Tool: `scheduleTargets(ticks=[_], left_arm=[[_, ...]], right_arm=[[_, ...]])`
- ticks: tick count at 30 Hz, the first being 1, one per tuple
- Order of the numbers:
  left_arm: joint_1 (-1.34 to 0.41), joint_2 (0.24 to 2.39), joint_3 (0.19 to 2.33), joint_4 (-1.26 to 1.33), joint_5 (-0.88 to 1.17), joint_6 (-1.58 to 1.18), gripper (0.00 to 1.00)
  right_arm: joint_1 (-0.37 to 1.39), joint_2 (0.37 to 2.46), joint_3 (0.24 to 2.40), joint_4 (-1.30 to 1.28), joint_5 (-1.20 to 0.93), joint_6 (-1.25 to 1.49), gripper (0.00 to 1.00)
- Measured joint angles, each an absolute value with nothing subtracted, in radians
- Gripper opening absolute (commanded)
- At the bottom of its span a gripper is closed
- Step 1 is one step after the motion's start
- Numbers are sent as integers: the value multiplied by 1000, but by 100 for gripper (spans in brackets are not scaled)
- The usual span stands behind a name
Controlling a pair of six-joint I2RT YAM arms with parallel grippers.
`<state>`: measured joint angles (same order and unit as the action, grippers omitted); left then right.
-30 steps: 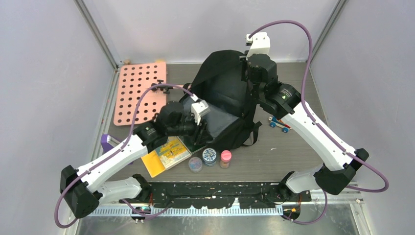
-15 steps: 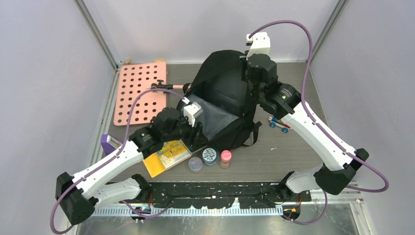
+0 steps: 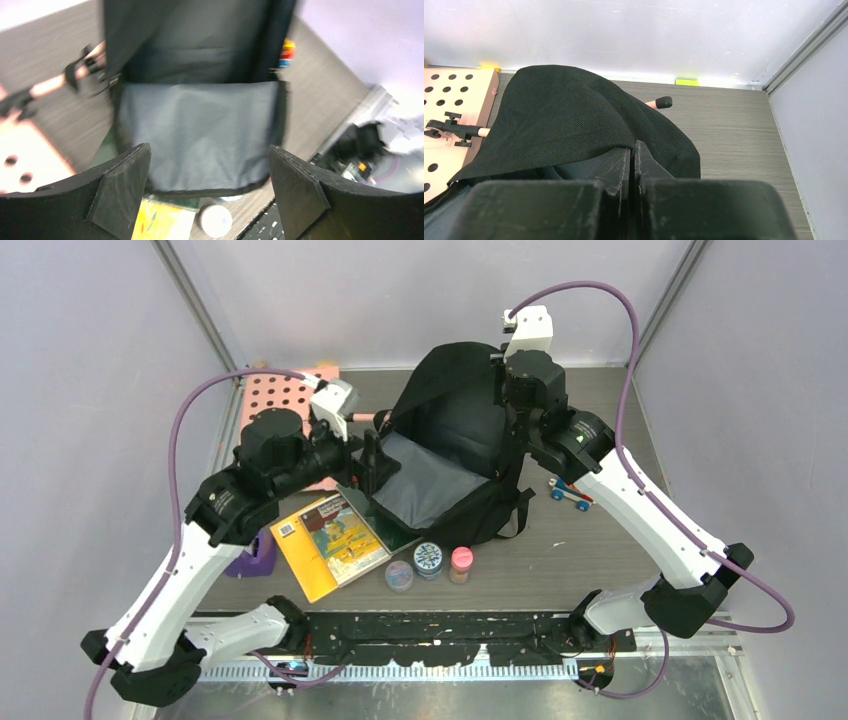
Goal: Pack the student bag
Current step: Adjust the student bag at the center of the board, then pick up the book from the center of the board.
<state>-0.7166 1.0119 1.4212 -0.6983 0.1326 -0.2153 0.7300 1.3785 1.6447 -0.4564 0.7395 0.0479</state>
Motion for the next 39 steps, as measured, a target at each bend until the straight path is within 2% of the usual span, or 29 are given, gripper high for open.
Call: scheduleTargets(ticks=[4, 8, 10, 18, 23, 27, 35, 39], left_arm=[[-518, 1013, 1341, -714, 129, -301, 88], [-315, 1011, 1156, -680, 151, -396, 85], [-244, 1017, 1082, -659, 172, -435, 80], [-11, 1189, 943, -457, 355, -550, 69], [44, 1335, 929, -349, 427, -595, 62], [59, 1406, 916, -287, 446, -623, 61], [60, 1475, 876, -223, 439, -648, 59], [60, 1502, 857, -209, 438, -649, 55]], right_arm=[[730, 1378, 1644, -456, 739, 49, 0], [730, 1378, 1644, -456, 739, 52, 0], [730, 1378, 1644, -456, 738, 52, 0], [730, 1371, 1644, -460, 731, 56, 0], [729, 1367, 1644, -466, 731, 56, 1], [729, 1367, 1644, -468, 731, 56, 1], [729, 1367, 1644, -468, 730, 56, 0], [729, 1367, 1644, -468, 730, 56, 1]])
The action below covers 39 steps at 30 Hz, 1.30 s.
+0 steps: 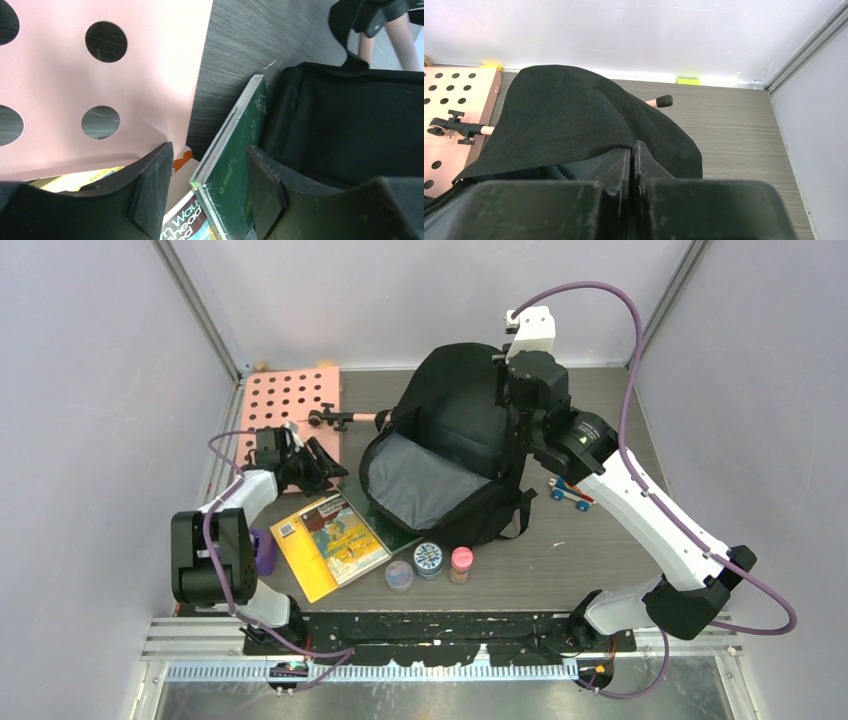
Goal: Pack the student bag
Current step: Pick up the book from the center of the board.
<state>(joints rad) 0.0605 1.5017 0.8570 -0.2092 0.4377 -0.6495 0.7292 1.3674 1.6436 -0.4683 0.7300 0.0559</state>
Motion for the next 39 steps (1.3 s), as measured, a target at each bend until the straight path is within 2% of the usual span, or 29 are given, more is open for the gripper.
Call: scheduleTargets(ticks=[16, 19, 23, 27, 29, 39], left_arm=[[59, 1519, 756, -64, 529, -718, 44], [60, 1519, 745, -55, 536, -732, 39], [61, 1508, 710, -10, 541, -769, 26], [64, 1448, 678, 2, 545, -813, 6], [63, 1411, 678, 4, 546, -833, 0], [63, 1307, 707, -31, 533, -830, 0]], right_arm=[[729, 1367, 1644, -468, 719, 61, 0], [729, 1367, 1644, -468, 719, 62, 0], [729, 1367, 1644, -468, 719, 64, 0], [729, 1367, 1644, -468, 719, 64, 0], [729, 1367, 1644, -468, 719, 64, 0], [729, 1367, 1644, -468, 719, 72, 1]])
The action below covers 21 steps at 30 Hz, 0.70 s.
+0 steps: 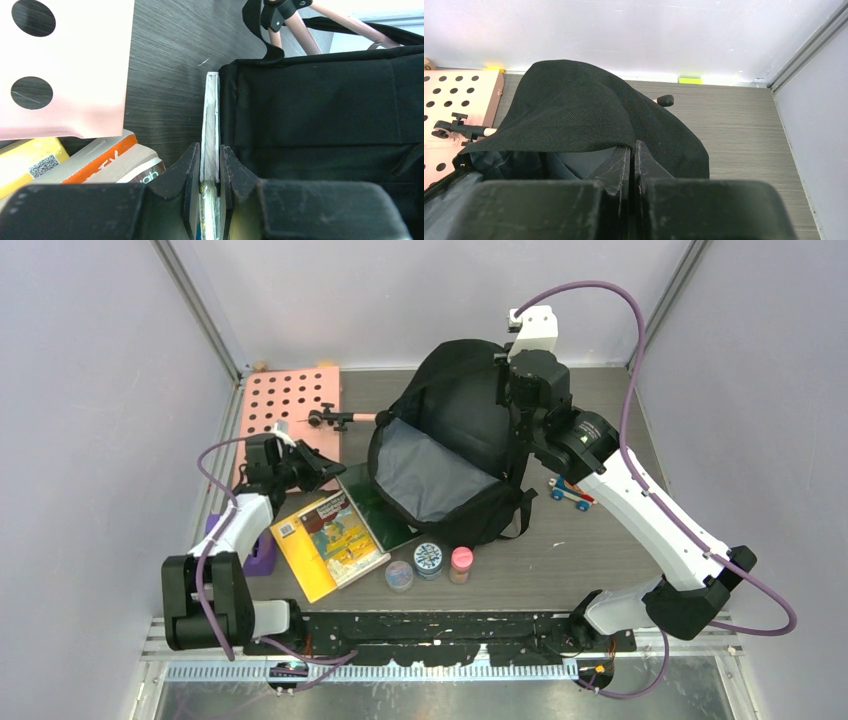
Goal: Pack the student bag
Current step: Pick up the book from the center of the board.
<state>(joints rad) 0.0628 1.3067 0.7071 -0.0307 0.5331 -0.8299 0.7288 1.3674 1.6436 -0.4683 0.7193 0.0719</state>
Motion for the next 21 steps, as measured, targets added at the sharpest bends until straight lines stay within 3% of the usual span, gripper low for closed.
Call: scheduleTargets(ticks=[7, 14, 21], left_arm=[[63, 1143, 742, -154, 464, -802, 0], [64, 962, 908, -336, 318, -722, 0], [64, 852, 1017, -480, 205, -666, 0]], right_arm=[[729, 1363, 1641, -469, 719, 78, 17], [729, 1332, 1624, -470, 711, 82, 31], [729, 1312, 1621, -469, 686, 86, 70]])
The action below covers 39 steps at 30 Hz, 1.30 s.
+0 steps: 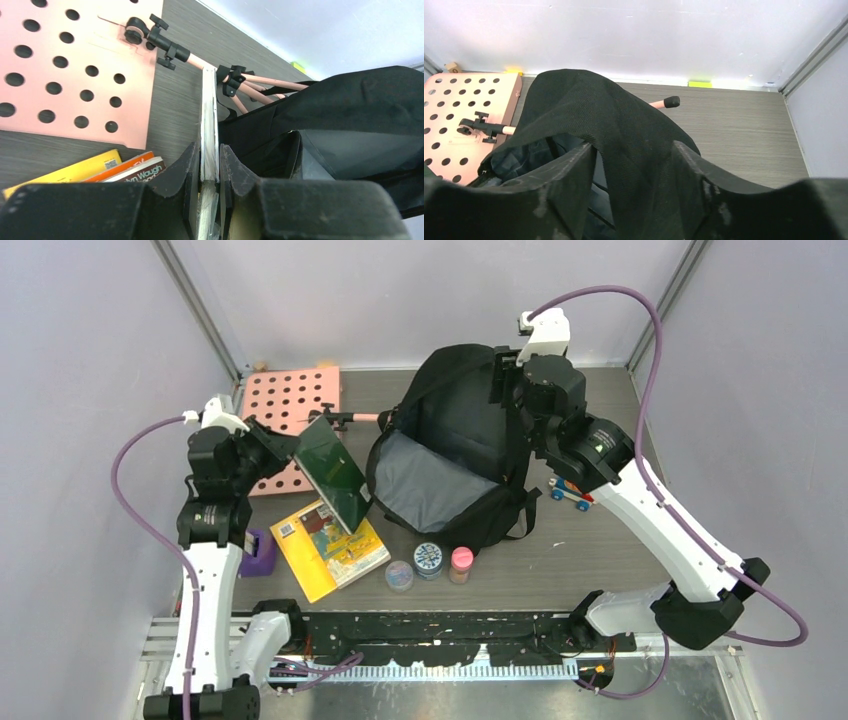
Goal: Pack the student bag
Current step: Pick up the book from the center of the board, then place the book in the student bag.
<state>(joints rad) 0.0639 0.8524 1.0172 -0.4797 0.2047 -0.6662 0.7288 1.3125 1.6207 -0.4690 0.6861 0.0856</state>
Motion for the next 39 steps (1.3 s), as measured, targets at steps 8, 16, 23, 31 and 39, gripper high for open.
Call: scheduleTargets(ticks=[8, 16, 23, 31, 39], left_arm=[[64, 806, 1138, -616, 142, -601, 0], [64, 778, 1277, -606, 302, -575, 0], [64, 763, 1313, -502, 493, -614, 0], [64, 765, 1380, -336, 665, -737, 0], [64, 761, 1475, -251, 740, -805, 0]], right_arm=[[729, 1260, 1619, -491, 610, 93, 82], [728, 1189, 1620, -518, 446, 126, 86], [726, 1125, 1632, -522, 106, 204, 88], [726, 1147, 1633, -437, -259, 359, 89], [727, 1249, 1621, -360, -421, 421, 89]])
